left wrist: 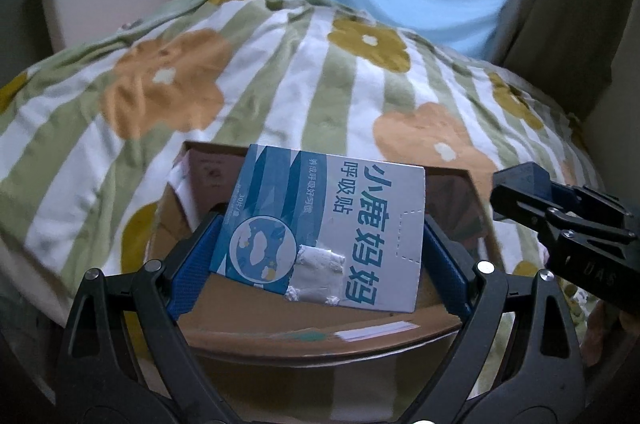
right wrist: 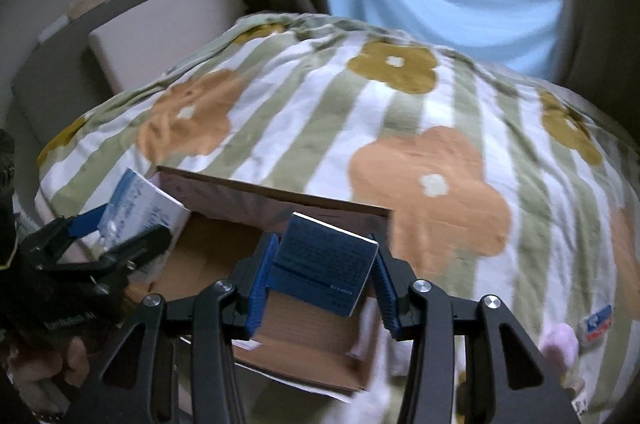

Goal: Organize objects
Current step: 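Carry the blue-and-white box and dark blue block over the cardboard box with both tools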

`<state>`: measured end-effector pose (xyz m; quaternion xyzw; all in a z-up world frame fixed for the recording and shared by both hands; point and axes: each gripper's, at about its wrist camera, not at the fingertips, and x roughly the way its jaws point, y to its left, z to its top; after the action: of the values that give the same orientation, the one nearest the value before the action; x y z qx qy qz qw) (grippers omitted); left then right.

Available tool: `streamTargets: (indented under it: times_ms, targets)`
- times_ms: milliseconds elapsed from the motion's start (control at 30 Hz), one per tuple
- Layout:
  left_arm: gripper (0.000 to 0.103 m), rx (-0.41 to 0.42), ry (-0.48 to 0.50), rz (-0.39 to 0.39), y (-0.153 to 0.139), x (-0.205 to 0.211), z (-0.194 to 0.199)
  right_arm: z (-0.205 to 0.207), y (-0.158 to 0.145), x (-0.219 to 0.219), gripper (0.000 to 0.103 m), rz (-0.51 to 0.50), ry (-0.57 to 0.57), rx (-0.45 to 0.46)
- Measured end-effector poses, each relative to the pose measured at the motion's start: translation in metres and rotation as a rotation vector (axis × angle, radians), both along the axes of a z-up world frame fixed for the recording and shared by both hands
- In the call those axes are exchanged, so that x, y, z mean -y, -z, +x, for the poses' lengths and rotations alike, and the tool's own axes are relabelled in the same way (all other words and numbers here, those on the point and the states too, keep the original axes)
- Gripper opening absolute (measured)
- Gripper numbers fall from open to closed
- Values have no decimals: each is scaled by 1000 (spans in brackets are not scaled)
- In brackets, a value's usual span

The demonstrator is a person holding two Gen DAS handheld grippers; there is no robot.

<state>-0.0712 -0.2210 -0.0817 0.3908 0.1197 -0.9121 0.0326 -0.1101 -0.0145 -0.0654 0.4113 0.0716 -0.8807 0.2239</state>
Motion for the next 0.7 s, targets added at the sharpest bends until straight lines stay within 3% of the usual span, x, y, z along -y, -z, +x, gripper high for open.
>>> streamTargets:
  times_ms: [300,467,700]
  targets:
    - [93,61,-35,7,36,23,-3,-10,38,51,42,88,-103,74]
    - [93,81,-30,12,47,24,-7,-13,57,56,42,122,-119,106]
    - [91,89,-13,-11,50,23,-7,-13,62,53,42,132,-109,127]
